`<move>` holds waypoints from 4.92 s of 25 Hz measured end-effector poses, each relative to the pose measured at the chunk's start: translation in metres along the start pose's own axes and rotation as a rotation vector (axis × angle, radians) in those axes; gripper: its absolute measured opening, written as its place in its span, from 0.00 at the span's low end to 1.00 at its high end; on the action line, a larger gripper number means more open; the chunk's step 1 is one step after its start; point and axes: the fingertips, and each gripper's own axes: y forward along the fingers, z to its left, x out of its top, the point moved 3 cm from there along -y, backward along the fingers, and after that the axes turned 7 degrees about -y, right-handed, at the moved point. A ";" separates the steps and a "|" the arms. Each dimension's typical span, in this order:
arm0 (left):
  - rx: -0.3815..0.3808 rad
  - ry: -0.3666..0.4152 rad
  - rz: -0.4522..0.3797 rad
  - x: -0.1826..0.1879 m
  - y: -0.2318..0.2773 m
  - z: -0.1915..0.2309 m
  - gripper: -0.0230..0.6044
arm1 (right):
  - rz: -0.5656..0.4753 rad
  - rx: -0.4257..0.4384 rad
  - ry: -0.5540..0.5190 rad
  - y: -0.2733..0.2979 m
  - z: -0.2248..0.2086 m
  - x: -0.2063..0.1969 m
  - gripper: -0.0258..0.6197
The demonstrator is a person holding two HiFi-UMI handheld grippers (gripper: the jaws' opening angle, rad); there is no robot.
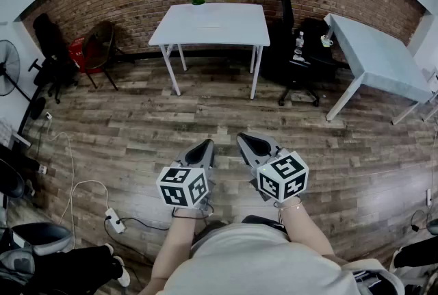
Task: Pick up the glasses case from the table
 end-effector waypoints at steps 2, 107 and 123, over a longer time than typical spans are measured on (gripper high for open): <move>0.017 0.008 0.004 0.000 0.000 0.003 0.05 | 0.006 -0.008 0.002 -0.001 -0.002 -0.002 0.04; 0.254 -0.147 0.095 0.314 0.655 0.478 0.05 | 0.121 0.180 -0.021 0.720 -0.602 0.083 0.04; 0.298 -0.235 0.153 0.301 0.681 0.518 0.05 | 0.305 0.324 -0.098 0.763 -0.595 0.043 0.20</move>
